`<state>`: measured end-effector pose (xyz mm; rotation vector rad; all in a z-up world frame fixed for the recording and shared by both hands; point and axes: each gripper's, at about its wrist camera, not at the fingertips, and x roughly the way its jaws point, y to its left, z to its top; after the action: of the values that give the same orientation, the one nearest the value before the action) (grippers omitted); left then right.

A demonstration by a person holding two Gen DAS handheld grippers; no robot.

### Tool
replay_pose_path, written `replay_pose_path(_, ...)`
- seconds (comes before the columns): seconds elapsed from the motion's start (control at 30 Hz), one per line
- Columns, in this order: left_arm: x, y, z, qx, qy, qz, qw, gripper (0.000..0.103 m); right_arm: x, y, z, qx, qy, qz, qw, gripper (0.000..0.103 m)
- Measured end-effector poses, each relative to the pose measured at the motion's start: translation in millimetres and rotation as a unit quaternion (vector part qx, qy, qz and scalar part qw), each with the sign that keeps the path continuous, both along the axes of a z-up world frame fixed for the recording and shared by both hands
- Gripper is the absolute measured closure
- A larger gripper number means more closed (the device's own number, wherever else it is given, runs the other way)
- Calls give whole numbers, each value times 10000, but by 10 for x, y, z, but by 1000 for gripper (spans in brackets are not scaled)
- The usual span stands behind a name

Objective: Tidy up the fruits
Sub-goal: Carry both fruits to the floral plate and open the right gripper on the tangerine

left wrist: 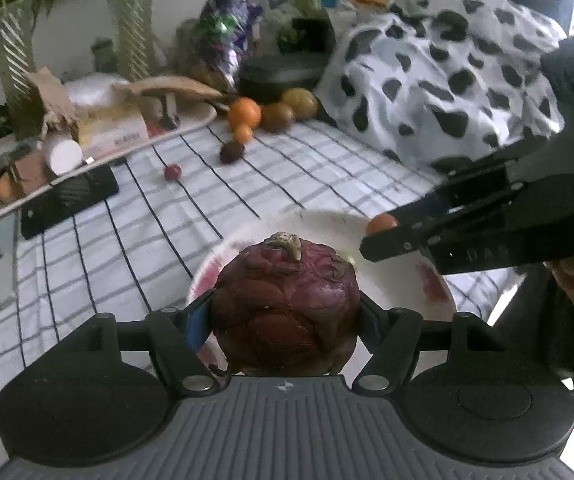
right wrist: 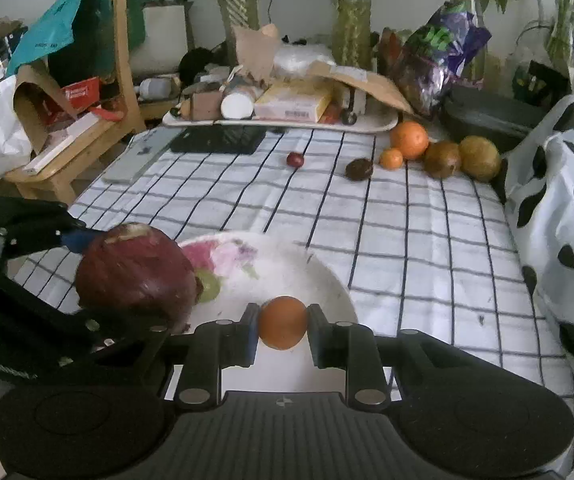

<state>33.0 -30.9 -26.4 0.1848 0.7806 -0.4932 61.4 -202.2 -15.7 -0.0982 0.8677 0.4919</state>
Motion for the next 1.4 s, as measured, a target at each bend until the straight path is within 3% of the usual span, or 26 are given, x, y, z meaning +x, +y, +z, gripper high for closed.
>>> replay_pose_path(0.4, -39, -118, -202, 445, 436, -201, 9979, 33, -114, 124, -161, -325, 438, 327, 9980, 77)
replay_pose_path(0.7, 10, -127, -258, 569, 655, -295, 9958, 20, -89, 141, -242, -508, 606, 361, 9962, 77)
replay_pose_path(0.93, -63, -117, -214, 687, 568, -452, 9950, 18, -87, 105, -229, -455, 625, 349, 9964, 76)
replay_pose_path(1.1, -129, -51, -113, 513, 474, -398, 9968, 14, -128, 83, -175, -403, 496, 314, 9975, 42)
replay_pose_path(1.23, -190, 3, -41, 375, 436, -314, 9979, 14, -168, 48, -117, -299, 406, 231, 9985, 31)
replay_pose_path(1.4, -238, 73, 23, 269, 359, -153, 9989, 14, -235, -7, -34, -172, 253, 51, 9995, 10)
